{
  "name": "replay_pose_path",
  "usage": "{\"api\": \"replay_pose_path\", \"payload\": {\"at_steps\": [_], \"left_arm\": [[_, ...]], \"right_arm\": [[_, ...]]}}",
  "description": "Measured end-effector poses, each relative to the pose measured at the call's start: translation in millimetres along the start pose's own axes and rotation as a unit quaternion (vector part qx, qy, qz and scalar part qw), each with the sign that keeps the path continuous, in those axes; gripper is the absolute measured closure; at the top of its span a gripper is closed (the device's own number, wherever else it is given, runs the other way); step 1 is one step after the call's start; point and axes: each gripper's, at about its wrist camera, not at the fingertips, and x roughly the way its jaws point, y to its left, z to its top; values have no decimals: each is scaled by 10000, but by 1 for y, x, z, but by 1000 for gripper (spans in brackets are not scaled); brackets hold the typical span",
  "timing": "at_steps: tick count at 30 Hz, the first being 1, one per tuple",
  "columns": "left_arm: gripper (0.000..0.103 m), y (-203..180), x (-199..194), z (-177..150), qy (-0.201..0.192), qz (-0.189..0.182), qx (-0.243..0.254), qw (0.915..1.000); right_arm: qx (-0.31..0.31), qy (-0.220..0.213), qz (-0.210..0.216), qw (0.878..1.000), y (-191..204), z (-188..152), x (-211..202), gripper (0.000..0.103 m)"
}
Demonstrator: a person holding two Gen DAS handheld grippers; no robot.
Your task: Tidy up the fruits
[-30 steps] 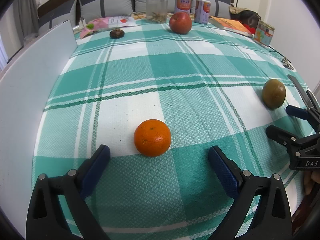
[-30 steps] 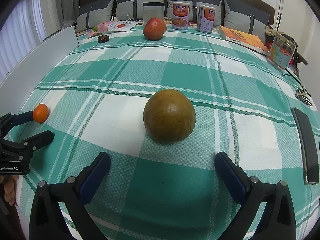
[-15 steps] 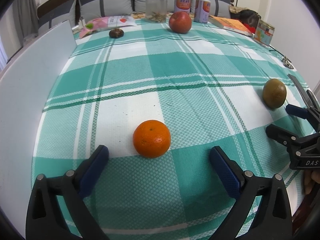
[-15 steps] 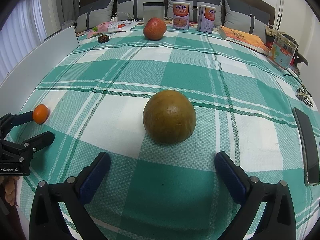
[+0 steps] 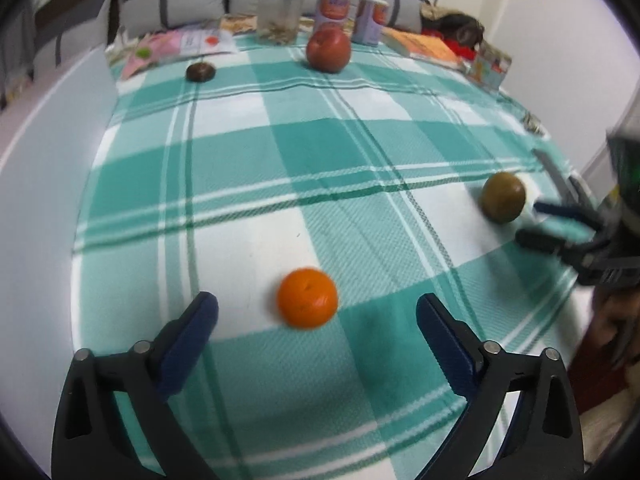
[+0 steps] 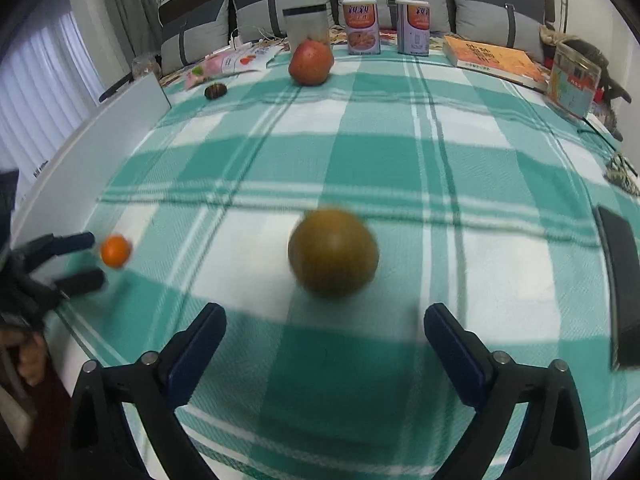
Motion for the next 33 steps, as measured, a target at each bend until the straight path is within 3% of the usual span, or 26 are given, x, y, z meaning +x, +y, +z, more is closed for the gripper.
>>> {"api": "replay_pose_path", "payload": {"at_steps": [2, 3, 4, 7, 10, 12, 15, 17, 20, 23, 26, 28, 33], "left_arm": [[67, -3, 10, 3, 232, 139, 49, 9996], [68, -3, 17, 2, 373, 229, -2, 9990], [67, -2, 16, 2, 278, 238, -14, 9993], [74, -2, 14, 0, 230, 331, -24, 9992], [75, 2, -11, 1, 15, 101, -232, 9997], [75, 15, -50, 6, -244, -320, -698, 9967], [75, 45, -118, 19, -708, -848, -1302, 9853], [75, 77, -167, 27, -1083, -879, -1571, 9777], [74, 136, -215, 31, -1419, -427, -1896, 9706], [74, 201, -220, 26, -1312, 344, -2238, 9652], [74, 265, -188, 15, -848, 945, -2737, 9534], [74, 295, -164, 5, -556, 1101, -3018, 9453], [73, 339, -121, -19, -34, 1564, -3379, 9281]], "right_arm": [[-20, 320, 109, 9994, 0, 16, 9, 12], [-1, 518, 184, 9985, -1, 22, 17, 18], [32, 617, 203, 9979, -3, 25, 22, 23], [50, 694, 52, 9976, -4, 29, 35, 53], [160, 519, 128, 9984, 0, 32, 18, 55], [77, 348, 375, 9987, 16, 40, -4, 55], [-266, 117, 894, 9956, 65, 64, -34, 55], [-659, 9, 1363, 9885, 116, 85, -50, 55], [-1289, 29, 1994, 9714, 198, 106, -61, 54], [-2020, 213, 2455, 9479, 291, 114, -53, 54], [-2629, 411, 2515, 9306, 364, 110, -29, 54], [-2997, 613, 2412, 9210, 407, 104, -3, 54], [-3539, 981, 1901, 9105, 460, 81, 59, 54]]}}
